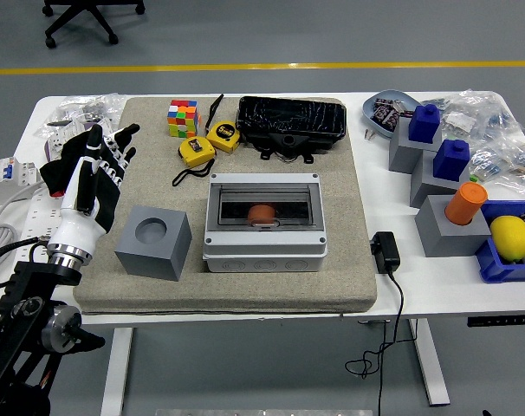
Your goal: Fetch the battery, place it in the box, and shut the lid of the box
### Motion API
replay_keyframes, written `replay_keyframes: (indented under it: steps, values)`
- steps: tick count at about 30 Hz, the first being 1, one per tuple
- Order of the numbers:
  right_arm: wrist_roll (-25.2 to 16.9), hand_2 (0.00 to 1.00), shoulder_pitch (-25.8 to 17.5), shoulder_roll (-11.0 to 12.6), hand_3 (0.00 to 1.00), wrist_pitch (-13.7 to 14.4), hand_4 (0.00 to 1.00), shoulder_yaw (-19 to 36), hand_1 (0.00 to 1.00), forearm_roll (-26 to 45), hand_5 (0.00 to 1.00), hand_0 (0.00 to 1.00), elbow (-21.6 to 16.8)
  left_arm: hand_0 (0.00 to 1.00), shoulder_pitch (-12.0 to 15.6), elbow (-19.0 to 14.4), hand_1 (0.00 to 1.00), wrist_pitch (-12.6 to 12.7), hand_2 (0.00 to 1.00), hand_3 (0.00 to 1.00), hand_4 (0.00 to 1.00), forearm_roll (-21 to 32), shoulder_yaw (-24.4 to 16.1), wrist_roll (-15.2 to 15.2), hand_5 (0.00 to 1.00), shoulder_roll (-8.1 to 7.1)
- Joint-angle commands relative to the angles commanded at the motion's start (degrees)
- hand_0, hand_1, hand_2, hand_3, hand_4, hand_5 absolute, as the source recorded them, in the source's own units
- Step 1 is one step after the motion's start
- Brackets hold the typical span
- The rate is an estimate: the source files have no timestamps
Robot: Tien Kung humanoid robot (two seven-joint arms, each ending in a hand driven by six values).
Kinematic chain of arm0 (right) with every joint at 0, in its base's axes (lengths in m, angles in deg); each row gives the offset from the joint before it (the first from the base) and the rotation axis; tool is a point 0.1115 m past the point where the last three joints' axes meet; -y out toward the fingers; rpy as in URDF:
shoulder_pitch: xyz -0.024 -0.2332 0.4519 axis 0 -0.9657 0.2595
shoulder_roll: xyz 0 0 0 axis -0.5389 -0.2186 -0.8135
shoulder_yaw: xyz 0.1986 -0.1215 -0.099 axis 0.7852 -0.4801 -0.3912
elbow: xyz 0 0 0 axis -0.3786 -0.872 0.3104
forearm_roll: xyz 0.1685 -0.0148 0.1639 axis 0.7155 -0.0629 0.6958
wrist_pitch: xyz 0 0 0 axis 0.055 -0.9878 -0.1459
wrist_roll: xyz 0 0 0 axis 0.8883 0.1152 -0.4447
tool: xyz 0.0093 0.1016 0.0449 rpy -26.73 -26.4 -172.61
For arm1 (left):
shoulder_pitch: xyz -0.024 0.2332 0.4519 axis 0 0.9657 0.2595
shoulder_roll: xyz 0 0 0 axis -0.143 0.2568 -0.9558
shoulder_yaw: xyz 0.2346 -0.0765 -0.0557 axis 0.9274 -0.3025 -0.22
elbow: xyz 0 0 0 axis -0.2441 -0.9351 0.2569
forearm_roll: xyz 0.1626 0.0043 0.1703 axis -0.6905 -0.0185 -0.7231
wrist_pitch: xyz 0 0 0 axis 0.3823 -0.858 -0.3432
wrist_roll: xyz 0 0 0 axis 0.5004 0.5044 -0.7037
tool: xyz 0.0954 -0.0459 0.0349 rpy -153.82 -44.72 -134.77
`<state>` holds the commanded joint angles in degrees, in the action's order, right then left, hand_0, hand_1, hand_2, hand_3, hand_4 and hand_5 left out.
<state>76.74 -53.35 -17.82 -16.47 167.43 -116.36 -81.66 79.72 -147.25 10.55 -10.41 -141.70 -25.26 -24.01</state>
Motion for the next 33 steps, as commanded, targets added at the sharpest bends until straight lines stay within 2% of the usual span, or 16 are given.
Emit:
replay_keyframes:
  steps: [4, 5, 10, 11, 16, 17, 22, 23, 28, 29, 33]
  values:
    - [0.0, 0.759, 0.0, 0.0, 0.780, 0.0, 0.998, 0.0, 0.740, 0.0, 0.998, 0.793, 0.0, 0.776, 0.1, 0.0, 0.518, 0.3, 0.515, 0.719, 0.998, -2.4, 0.1, 0.0, 0.998, 0.20]
    - [0.0, 0.753, 0.0, 0.0, 0.779, 0.0, 0.998, 0.1, 0.738, 0.0, 0.998, 0.792, 0.0, 0.849, 0.1, 0.0, 0.514, 0.3, 0.250, 0.386, 0.998, -3.1, -0.1, -0.1, 0.998, 0.29]
    - [-0.1, 0.753, 0.2, -0.2, 0.779, 0.0, 0.998, 0.0, 0.738, 0.1, 0.998, 0.792, 0.0, 0.849, 0.0, -0.1, 0.514, 0.2, 0.250, 0.386, 0.998, -3.8, -0.6, -0.1, 0.998, 0.41]
    - [-0.1, 0.752, 0.2, -0.3, 0.779, 0.0, 0.998, -0.1, 0.737, 0.2, 0.998, 0.789, 0.0, 0.929, 0.0, -0.1, 0.893, 0.3, 0.805, 0.673, 0.998, -3.7, -0.7, 0.0, 0.998, 0.40]
    - [-0.1, 0.752, 0.3, -0.4, 0.779, 0.0, 0.998, -0.1, 0.737, 0.3, 0.998, 0.789, 0.0, 0.929, 0.2, 0.0, 0.893, 0.4, 0.805, 0.673, 0.998, -2.2, -1.3, 0.0, 0.998, 0.68]
    - [-0.2, 0.750, 0.3, -0.4, 0.778, 0.0, 0.998, -0.1, 0.735, 0.3, 0.998, 0.789, 0.0, 0.805, 0.3, 0.0, 0.732, 0.3, 0.824, 0.979, 0.998, -1.9, -1.4, 0.0, 0.998, 0.75]
    - [-0.1, 0.750, 0.4, -0.4, 0.778, 0.0, 0.998, 0.3, 0.735, 0.1, 0.998, 0.789, 0.0, 0.805, 0.4, 0.0, 0.732, 0.2, 0.824, 0.979, 0.998, -1.6, -1.3, 0.0, 0.998, 0.90]
    - [-0.1, 0.749, 0.4, -0.4, 0.777, 0.0, 0.998, 0.4, 0.732, 0.1, 0.998, 0.786, 0.0, 0.808, 0.5, 0.0, 0.725, 0.1, 0.726, 0.926, 0.998, -1.6, -1.3, -0.1, 0.998, 0.92]
    - [-0.1, 0.749, 0.4, -0.5, 0.777, 0.0, 0.998, 0.7, 0.732, 0.0, 0.998, 0.786, 0.0, 0.808, 0.7, 0.0, 0.725, -0.3, 0.726, 0.926, 0.998, -2.2, -1.3, -0.5, 0.998, 0.95]
    - [-0.1, 0.747, 0.4, -0.5, 0.777, 0.0, 0.998, 0.8, 0.731, 0.0, 0.998, 0.787, 0.0, 0.829, 0.7, 0.0, 0.766, -0.3, 0.760, 0.776, 0.998, -2.3, -1.4, -0.6, 0.998, 0.98]
    - [-0.1, 0.747, 0.5, -0.5, 0.777, 0.0, 0.998, 1.1, 0.731, -0.3, 0.998, 0.787, 0.0, 0.829, 0.7, 0.0, 0.766, 0.0, 0.760, 0.776, 0.998, -2.2, -1.5, -0.9, 0.998, 1.13]
